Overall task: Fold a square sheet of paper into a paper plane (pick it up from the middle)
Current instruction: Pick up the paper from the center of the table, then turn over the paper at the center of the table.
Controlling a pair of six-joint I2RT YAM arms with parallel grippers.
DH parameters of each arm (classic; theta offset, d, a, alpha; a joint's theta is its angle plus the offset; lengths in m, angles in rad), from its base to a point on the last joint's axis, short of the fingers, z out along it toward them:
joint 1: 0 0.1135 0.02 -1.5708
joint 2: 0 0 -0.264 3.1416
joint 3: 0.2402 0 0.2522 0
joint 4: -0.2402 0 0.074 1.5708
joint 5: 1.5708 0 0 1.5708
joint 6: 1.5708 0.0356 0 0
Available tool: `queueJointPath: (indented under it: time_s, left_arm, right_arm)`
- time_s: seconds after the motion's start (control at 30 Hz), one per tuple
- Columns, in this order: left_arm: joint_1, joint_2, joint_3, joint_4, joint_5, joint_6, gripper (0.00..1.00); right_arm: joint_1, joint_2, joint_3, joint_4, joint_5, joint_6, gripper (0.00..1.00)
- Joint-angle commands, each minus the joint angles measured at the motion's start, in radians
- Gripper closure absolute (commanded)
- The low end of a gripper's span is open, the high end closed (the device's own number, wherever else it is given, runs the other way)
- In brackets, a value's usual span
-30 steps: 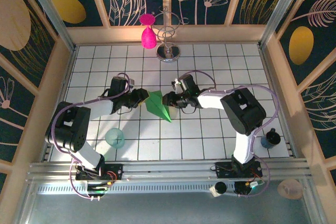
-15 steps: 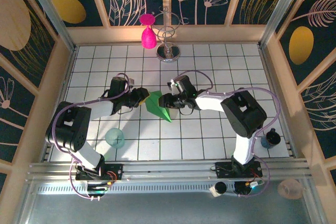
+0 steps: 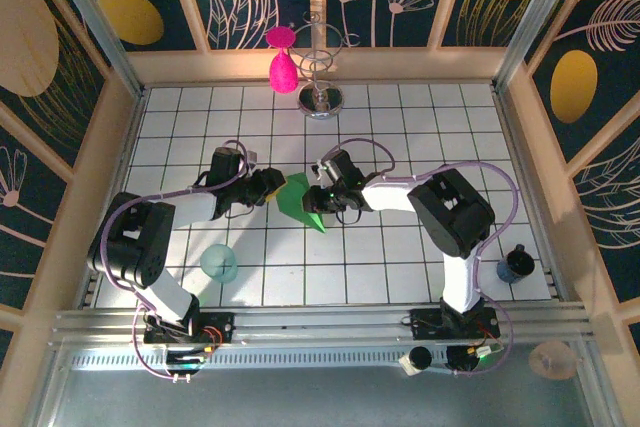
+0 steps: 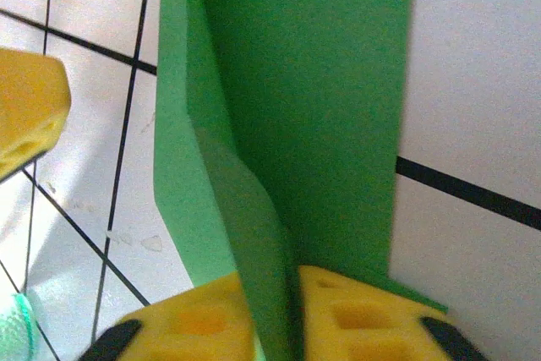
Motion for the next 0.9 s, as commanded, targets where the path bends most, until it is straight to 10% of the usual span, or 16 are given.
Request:
queueJointPath:
  time_s: [0.0, 0.57, 0.87]
  left_arm:
    - [-0.005, -0.018, -0.017, 0.024, 0.024, -0.011, 0.54]
    - [-0.026, -0.163, -0.153, 0.560, 0.186, -0.299, 0.49]
    - [-0.030, -0.141, -0.090, 0.543, 0.176, -0.252, 0.45]
  right_arm:
    - [-0.008, 0.003, 0.028, 0.032, -0.034, -0.006, 0.89]
    - [-0.101, -0.196, -0.157, 0.566, -0.282, 0.292, 0.94]
    - [-0.101, -0.220, -0.189, 0.657, -0.362, 0.376, 0.93]
